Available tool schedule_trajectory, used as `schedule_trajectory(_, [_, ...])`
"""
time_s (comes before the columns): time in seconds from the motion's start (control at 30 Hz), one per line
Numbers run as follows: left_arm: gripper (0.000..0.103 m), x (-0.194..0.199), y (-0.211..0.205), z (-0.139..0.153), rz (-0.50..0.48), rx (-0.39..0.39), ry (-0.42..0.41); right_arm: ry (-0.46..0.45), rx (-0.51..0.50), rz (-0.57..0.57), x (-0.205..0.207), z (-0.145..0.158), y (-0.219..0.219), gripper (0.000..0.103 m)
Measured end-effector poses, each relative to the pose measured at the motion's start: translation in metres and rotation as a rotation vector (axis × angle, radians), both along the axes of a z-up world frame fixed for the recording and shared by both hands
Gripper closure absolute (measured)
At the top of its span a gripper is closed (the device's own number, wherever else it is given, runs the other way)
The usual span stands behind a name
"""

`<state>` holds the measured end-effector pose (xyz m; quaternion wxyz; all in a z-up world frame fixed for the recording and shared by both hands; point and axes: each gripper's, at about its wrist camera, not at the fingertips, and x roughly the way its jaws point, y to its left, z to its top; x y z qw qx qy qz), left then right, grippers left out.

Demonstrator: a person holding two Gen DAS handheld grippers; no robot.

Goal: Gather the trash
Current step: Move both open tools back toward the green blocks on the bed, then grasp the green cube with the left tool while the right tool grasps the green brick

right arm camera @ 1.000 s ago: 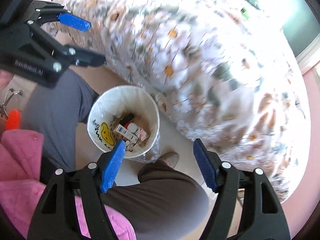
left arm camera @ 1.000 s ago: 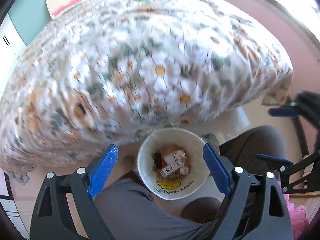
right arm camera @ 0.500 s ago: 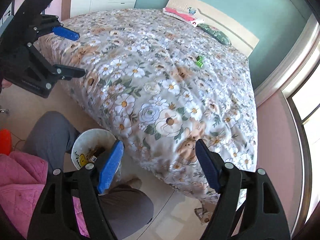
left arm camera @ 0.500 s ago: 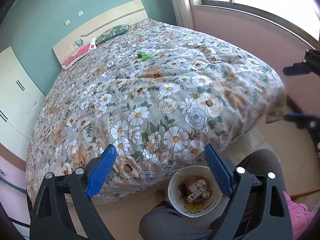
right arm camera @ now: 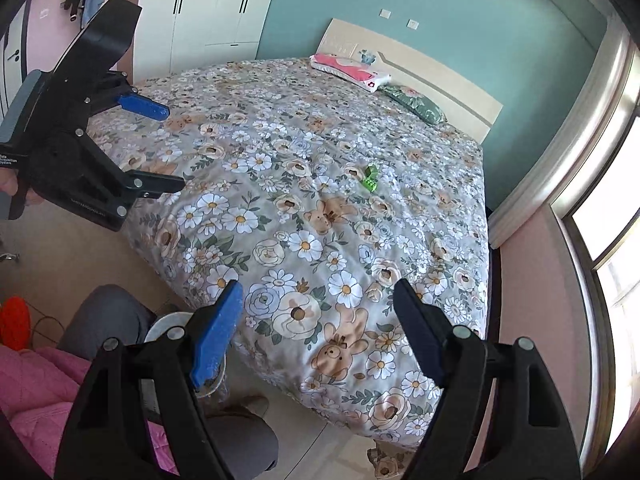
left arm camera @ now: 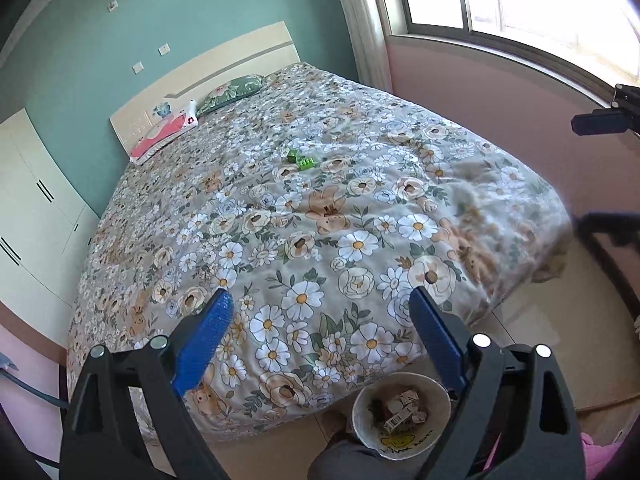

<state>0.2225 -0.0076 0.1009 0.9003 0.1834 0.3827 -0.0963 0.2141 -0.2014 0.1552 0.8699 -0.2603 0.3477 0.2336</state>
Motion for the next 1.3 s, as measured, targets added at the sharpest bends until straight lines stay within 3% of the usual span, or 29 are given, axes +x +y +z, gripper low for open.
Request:
schedule_trajectory(0.27, [0.012,0.054,-0.005,0.020,-0.003,0.000,0.000,0.003,0.027,-0.009,0.048,0.024,0.002,0.025])
schedule_trajectory(0.5, [0.012,0.123,-0.007,0.016,0.008,-0.007,0.012,0.027,0.055,-0.015,0.112,0.018,0.008,0.024])
schedule_trajectory(0.67, [0.012,0.183,-0.003,-0.009,0.021,-0.020,0.043,0.084,0.080,-0.009,0.175,-0.017,0.014,0.024])
schedule_trajectory(1.03, [0.012,0.354,0.001,-0.107,0.009,-0.034,0.162,0.234,0.092,-0.021,0.350,-0.141,0.034,0.024])
schedule_trajectory(1.3, [0.012,0.464,0.000,-0.130,0.019,-0.057,0.199,0.260,0.106,-0.007,0.459,-0.178,0.046,0.024])
